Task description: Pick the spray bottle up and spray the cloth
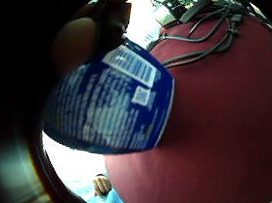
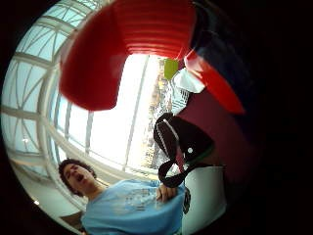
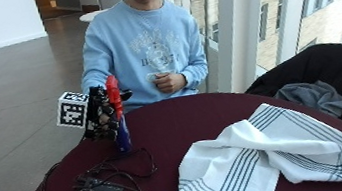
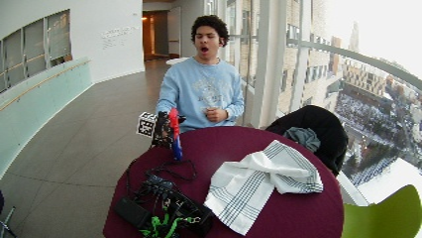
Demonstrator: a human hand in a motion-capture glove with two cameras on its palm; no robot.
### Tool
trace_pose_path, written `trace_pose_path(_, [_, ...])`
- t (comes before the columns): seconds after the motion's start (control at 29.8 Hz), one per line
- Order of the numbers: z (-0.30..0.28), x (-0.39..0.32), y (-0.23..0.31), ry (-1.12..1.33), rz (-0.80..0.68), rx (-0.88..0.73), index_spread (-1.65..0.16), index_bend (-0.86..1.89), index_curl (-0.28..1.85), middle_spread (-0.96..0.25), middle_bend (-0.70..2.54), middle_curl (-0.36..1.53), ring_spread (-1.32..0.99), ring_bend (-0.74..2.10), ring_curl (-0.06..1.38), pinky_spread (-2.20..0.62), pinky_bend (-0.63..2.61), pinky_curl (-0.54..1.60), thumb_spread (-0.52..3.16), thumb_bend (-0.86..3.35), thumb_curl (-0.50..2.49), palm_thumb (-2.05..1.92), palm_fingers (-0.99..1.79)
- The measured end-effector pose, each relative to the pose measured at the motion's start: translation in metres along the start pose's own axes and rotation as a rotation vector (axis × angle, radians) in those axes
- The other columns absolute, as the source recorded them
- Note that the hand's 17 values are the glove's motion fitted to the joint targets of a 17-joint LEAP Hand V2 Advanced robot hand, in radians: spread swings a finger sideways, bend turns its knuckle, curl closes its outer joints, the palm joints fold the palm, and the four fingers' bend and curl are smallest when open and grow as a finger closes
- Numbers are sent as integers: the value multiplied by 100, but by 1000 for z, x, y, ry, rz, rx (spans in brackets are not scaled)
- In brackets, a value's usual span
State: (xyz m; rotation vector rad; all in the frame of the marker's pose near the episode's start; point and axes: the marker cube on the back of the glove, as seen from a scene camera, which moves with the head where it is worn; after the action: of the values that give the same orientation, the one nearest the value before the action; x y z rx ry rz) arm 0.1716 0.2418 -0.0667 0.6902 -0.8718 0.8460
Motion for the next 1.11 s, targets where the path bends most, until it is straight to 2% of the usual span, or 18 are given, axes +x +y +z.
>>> trace_pose_path(0.17, [10,10,-8,-39,-1,31,-40,16,18,-4,34,41,1,37,32,23,40,36,108,0,31,69,52])
trace_pose_path(0.44, [15,6,-27,-56,-100,31,-32,30,28,-6,31,40,-1,41,33,25,18,30,109,-2,33,72,84])
trace_pose_path(0.64, [25,-39,-58,-12,-147,-168,-27,26,32,-8,33,42,-2,45,35,25,16,28,110,-1,35,74,99])
trace_pose_path(0.8, [44,-77,-87,43,-93,-306,-24,21,35,-8,31,43,-1,45,37,25,17,29,110,-2,36,75,105])
trace_pose_path(1.11, [83,-103,-130,123,15,-574,-21,16,37,-7,29,43,0,44,38,26,19,30,110,-2,38,74,112])
